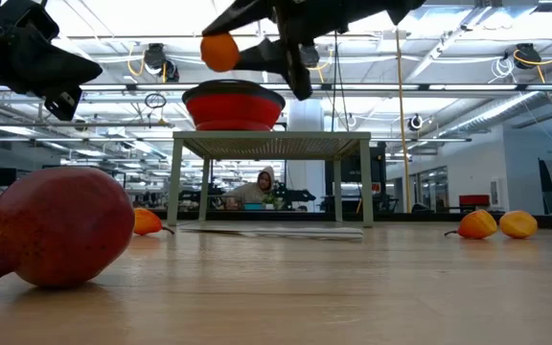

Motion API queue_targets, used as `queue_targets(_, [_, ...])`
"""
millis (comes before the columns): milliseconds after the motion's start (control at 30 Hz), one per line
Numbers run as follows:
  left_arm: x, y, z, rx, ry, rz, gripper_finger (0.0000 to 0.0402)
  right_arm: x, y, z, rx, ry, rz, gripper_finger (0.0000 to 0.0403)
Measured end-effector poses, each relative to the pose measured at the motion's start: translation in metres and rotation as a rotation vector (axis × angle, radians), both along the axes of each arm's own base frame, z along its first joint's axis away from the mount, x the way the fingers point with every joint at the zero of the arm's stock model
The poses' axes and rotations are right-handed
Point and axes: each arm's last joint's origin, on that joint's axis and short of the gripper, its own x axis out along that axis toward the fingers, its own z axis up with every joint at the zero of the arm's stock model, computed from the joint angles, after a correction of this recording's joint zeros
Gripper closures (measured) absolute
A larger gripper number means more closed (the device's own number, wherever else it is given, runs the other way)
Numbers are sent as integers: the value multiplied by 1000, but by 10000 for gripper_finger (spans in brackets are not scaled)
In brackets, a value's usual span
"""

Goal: Pick & Place Fruit
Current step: Put the tangerine into the red strainer bowl

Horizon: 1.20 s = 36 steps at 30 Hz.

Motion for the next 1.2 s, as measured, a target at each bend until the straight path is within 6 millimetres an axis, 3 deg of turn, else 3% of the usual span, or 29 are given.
queue_targets(333, [0,0,0,13,0,0,380,-3,10,5,-335,-27,-240,245])
queue_targets(633, [0,0,0,19,0,-1,380,-2,1,22,-617,-91,-399,245])
queue_targets(900, [0,0,0,50,0,-2,380,-23,-32,67,-650,-175,-519,245])
queue_targets(1200, [0,0,1,62,-10,-2,380,-73,-85,124,-653,-246,-566,245])
